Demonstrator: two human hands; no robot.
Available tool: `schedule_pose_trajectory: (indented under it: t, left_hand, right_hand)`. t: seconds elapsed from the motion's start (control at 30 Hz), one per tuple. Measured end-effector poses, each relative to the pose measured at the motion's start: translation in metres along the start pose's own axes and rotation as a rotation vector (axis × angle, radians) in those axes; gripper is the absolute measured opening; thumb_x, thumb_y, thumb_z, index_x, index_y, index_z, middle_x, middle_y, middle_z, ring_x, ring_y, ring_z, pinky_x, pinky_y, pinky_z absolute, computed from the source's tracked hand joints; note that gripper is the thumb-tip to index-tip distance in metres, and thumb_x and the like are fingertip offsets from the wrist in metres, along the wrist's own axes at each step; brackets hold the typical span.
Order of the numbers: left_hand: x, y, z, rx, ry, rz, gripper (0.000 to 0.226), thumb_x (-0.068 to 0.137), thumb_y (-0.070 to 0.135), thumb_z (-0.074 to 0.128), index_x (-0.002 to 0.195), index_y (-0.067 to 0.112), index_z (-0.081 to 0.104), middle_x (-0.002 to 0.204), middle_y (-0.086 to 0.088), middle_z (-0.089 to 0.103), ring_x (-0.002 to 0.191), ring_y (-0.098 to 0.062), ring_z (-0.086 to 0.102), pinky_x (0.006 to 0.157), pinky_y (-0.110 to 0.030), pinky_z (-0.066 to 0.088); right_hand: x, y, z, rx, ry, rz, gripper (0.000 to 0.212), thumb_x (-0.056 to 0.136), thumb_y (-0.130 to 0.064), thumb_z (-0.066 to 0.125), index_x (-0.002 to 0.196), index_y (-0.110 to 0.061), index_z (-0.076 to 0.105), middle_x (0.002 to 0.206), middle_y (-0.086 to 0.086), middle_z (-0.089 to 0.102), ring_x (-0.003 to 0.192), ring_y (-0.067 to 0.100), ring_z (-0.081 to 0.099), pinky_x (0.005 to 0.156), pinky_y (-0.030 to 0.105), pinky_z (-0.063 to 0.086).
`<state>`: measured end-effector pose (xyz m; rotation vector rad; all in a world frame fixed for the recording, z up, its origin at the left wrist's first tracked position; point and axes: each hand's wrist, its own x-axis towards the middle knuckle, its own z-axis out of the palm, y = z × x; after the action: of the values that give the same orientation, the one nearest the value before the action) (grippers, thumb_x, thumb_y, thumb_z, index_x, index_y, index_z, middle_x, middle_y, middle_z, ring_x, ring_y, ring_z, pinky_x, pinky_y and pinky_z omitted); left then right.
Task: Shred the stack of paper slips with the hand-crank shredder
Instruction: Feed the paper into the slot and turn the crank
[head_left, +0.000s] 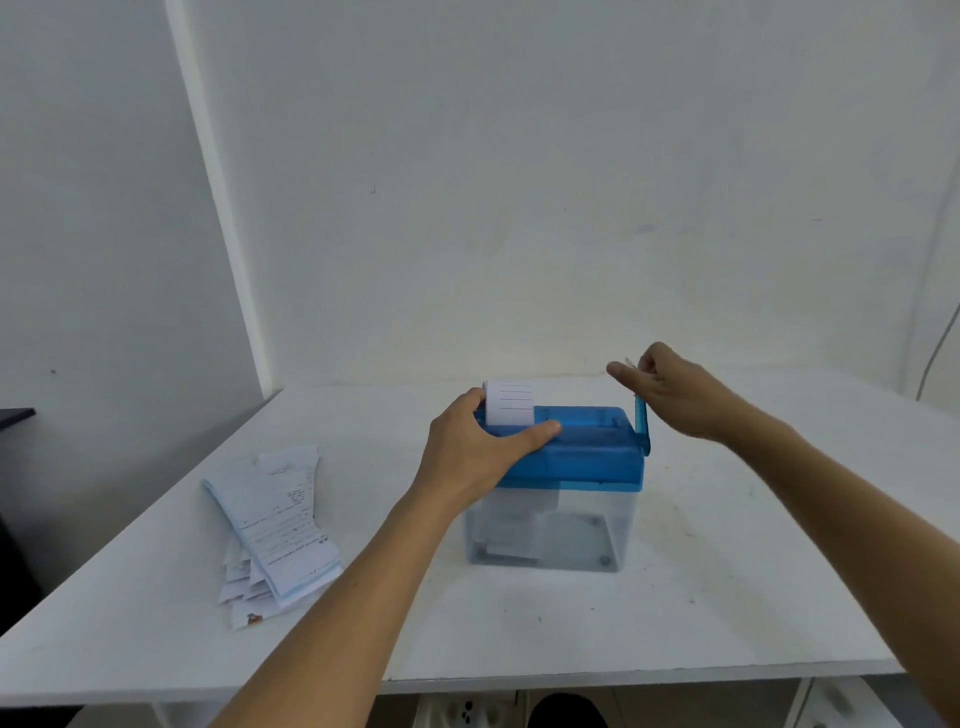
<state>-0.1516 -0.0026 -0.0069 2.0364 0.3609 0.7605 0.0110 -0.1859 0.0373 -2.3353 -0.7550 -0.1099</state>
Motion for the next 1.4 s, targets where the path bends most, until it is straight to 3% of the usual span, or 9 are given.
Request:
schedule_pose_trajectory:
  t: [0.17,0.47,0.57,0.73,0.83,1.0,1.2,1.3,1.4]
  left_hand:
    - [0.001,-0.003,0.001,-0.013,-0.001,-0.015,0.078,0.064,0.066,0.081,0.127,0.027,0.057,0.119,0.015,0.060,0.108,-0.008,0.056,0.066,-0.010,0.043]
    - [0.000,-0.001,-0.004,-0.019,-0.105,-0.025,0.101,0.041,0.074,0.080,0.128,0.031,0.053,0.118,0.020,0.057,0.103,0.002,0.053,0.072,-0.013,0.045]
    - [0.001,0.000,-0.003,-0.034,-0.116,-0.037,0.102,0.042,0.071,0.082,0.130,0.029,0.052,0.120,0.017,0.058,0.107,-0.004,0.054,0.073,-0.013,0.044]
    - [0.002,0.003,-0.005,-0.032,-0.138,-0.051,0.103,0.045,0.067,0.083,0.134,0.028,0.049,0.120,0.016,0.055,0.110,-0.010,0.052,0.071,-0.012,0.042]
    - [0.001,0.003,-0.005,-0.041,-0.130,-0.052,0.092,0.052,0.062,0.088,0.129,0.029,0.051,0.116,0.019,0.056,0.103,-0.004,0.054,0.068,-0.011,0.042]
    - [0.000,0.005,-0.006,-0.048,-0.153,-0.048,0.085,0.048,0.063,0.085,0.120,0.034,0.050,0.108,0.027,0.053,0.095,0.007,0.050,0.065,-0.010,0.042]
    - [0.003,0.000,-0.003,-0.037,-0.125,-0.036,0.096,0.047,0.068,0.082,0.128,0.029,0.050,0.119,0.018,0.055,0.108,-0.009,0.053,0.069,-0.011,0.042]
    - [0.004,-0.001,-0.001,-0.037,-0.108,-0.038,0.087,0.054,0.061,0.089,0.126,0.032,0.050,0.112,0.024,0.055,0.100,0.001,0.054,0.068,-0.010,0.041]
    - [0.004,0.000,0.000,-0.030,-0.111,-0.034,0.080,0.057,0.057,0.090,0.121,0.036,0.048,0.106,0.031,0.051,0.095,0.011,0.050,0.068,-0.008,0.040]
  right_hand:
    - [-0.001,0.016,0.042,0.305,0.188,-0.027,0.038,0.104,-0.044,0.043,0.095,-0.008,0.051,0.086,0.003,0.061,0.077,0.016,0.055,0.061,0.028,0.039]
    - [-0.044,0.060,0.107,0.398,0.265,0.123,0.040,0.106,-0.025,0.041,0.082,0.004,0.055,0.075,0.017,0.062,0.066,0.026,0.049,0.058,0.037,0.040]
    - [-0.068,0.059,0.104,0.381,0.262,0.103,0.048,0.106,-0.031,0.042,0.076,0.004,0.056,0.071,0.020,0.060,0.063,0.020,0.046,0.056,0.033,0.035]
    - [-0.101,0.059,0.083,0.408,0.174,0.030,0.043,0.102,-0.038,0.049,0.077,-0.007,0.065,0.066,0.007,0.062,0.061,0.018,0.053,0.058,0.030,0.045]
    - [-0.118,0.056,0.059,0.526,0.099,-0.114,0.051,0.089,-0.056,0.059,0.074,-0.007,0.062,0.058,-0.001,0.053,0.055,0.010,0.044,0.051,0.021,0.038]
    - [-0.114,0.046,0.037,0.526,0.174,-0.295,0.048,0.080,-0.066,0.055,0.067,-0.021,0.062,0.060,0.001,0.049,0.054,0.008,0.040,0.051,0.026,0.033]
    - [-0.084,0.028,0.022,0.693,0.257,-0.344,0.031,0.089,-0.043,0.060,0.085,-0.012,0.054,0.065,-0.001,0.055,0.054,0.013,0.043,0.045,0.020,0.036]
    - [-0.067,0.028,0.021,0.798,0.295,-0.254,0.015,0.099,-0.020,0.060,0.100,-0.009,0.050,0.075,-0.003,0.063,0.059,0.017,0.047,0.046,0.028,0.039]
    - [-0.058,0.019,0.022,0.845,0.320,-0.211,0.014,0.102,-0.020,0.055,0.093,-0.009,0.054,0.070,-0.004,0.063,0.057,0.016,0.048,0.044,0.025,0.040]
